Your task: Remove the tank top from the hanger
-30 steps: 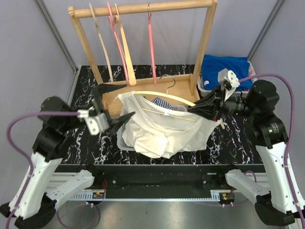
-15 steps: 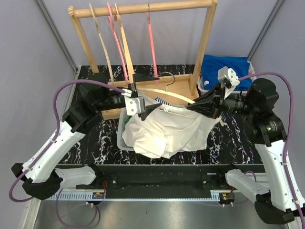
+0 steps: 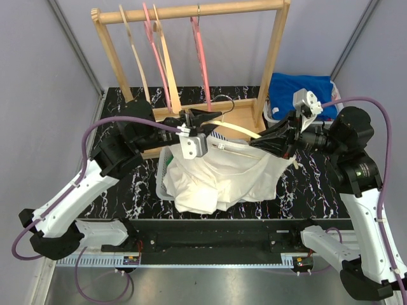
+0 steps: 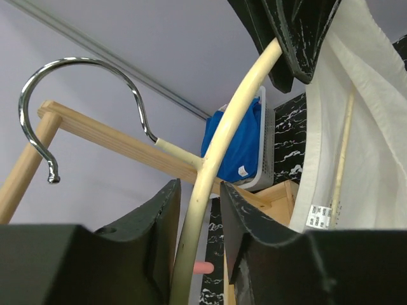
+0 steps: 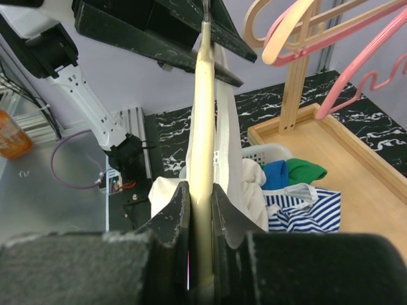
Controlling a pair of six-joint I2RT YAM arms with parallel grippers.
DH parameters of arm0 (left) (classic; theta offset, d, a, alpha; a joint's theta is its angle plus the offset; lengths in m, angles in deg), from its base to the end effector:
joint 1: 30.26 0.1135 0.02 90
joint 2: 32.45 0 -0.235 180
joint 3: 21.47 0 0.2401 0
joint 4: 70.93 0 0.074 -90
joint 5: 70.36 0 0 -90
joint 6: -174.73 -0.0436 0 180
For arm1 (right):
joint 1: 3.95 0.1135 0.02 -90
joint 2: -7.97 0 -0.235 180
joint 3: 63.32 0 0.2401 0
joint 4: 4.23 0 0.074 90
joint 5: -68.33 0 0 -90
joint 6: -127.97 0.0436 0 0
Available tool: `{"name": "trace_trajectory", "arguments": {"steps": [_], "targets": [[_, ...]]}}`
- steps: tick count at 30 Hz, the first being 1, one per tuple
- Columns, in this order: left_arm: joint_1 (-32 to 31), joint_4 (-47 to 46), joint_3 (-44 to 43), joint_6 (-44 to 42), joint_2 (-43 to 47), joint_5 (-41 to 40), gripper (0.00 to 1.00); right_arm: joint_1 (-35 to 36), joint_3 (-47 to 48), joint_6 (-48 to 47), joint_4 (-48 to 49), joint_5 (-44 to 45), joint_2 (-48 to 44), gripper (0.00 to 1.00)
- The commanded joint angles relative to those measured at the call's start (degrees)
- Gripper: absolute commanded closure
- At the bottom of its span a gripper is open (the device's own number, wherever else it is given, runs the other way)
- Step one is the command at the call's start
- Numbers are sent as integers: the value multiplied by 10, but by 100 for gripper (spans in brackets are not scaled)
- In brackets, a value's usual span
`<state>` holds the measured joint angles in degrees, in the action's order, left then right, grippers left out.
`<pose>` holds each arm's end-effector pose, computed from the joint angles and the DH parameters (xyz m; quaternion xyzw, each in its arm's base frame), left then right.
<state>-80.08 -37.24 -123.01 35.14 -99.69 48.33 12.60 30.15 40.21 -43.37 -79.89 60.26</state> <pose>0.1386 -0.1966 0.4667 0.6336 0.3063 -0.1756 0.6883 0.1369 0.0794 0.4610 -0.4229 0.5584 0.4359 0.5651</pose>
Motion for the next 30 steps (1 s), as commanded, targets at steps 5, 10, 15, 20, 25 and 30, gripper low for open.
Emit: {"name": "trace_trajectory", "arguments": {"steps": [5,10,15,20,25,30], "targets": [[-37,-48,0,-41,-2,-83,100,3,-14,35,95,11,4,100],[-59,-54,24,-117,11,-151,100,3,-36,40,133,58,-11,76],[-59,-140,82,-221,27,-250,100,3,-46,39,163,154,-32,51],[-37,-169,46,-236,12,-314,100,3,-41,29,173,241,-48,46],[-12,-143,29,-222,26,-329,100,3,-51,15,171,283,-69,46],[-12,-127,46,-217,58,-329,100,3,-87,62,196,272,-64,50]]}}
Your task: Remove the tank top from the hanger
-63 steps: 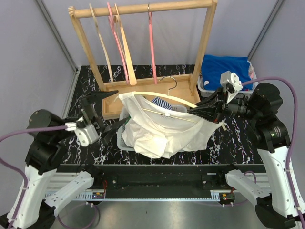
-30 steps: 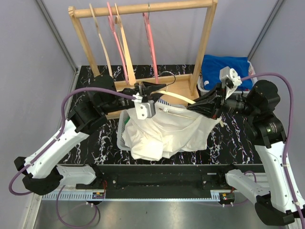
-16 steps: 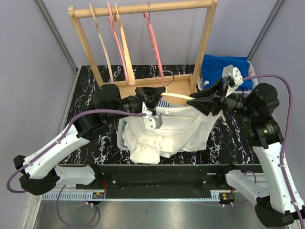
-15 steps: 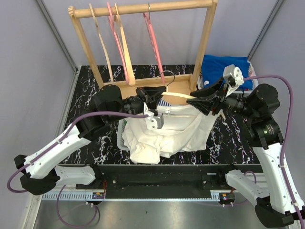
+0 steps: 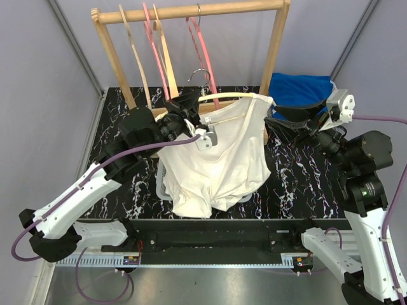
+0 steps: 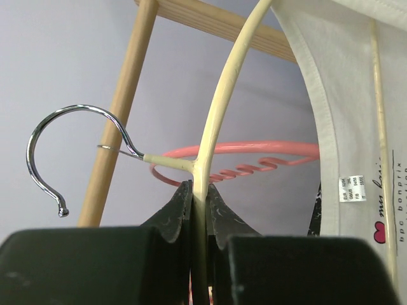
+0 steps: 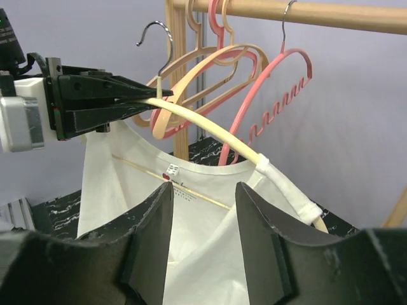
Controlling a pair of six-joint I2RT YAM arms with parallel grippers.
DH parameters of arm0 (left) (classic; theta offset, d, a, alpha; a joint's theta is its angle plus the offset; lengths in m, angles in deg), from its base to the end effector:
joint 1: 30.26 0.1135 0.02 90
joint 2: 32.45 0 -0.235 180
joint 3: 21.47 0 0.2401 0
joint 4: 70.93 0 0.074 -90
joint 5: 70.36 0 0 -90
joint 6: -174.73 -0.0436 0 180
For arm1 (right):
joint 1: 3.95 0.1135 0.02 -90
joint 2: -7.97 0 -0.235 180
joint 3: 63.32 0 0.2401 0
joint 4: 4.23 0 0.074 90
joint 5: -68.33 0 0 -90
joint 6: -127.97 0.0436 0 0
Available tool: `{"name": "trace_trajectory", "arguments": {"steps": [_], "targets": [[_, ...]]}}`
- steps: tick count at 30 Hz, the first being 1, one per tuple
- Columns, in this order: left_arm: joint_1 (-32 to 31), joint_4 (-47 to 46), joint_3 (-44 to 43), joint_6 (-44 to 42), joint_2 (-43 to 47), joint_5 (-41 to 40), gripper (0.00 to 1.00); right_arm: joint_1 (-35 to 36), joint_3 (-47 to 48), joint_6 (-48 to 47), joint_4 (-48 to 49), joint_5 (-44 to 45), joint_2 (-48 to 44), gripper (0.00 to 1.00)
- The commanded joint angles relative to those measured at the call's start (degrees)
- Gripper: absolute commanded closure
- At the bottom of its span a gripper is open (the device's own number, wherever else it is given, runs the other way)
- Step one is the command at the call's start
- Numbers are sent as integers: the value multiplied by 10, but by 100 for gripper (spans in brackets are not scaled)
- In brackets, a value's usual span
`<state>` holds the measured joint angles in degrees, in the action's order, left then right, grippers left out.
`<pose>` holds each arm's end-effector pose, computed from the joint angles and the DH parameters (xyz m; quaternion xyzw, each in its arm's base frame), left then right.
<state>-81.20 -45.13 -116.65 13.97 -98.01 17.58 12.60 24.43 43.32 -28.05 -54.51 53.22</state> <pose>0.1580 -0.1922 0.4539 0.5901 0.3442 0.1378 0.7172 0.1240 0.0615 0.4780 -0.2831 0.5341 0.3098 0.7339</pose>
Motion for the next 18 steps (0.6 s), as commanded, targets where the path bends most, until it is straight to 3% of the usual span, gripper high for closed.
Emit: {"name": "trace_trajectory", "arguments": {"steps": [1,5,13,18], "targets": [[-1,-47,-18,-2,42,-22,100,3,-41,56,54,16,11,51],[-2,-38,-23,12,45,-20,100,3,-81,113,107,35,36,61],[-3,-34,-16,14,47,-12,100,2,-118,128,144,18,40,54],[-7,-35,-16,16,44,-9,100,3,-125,159,185,-3,55,62]]}}
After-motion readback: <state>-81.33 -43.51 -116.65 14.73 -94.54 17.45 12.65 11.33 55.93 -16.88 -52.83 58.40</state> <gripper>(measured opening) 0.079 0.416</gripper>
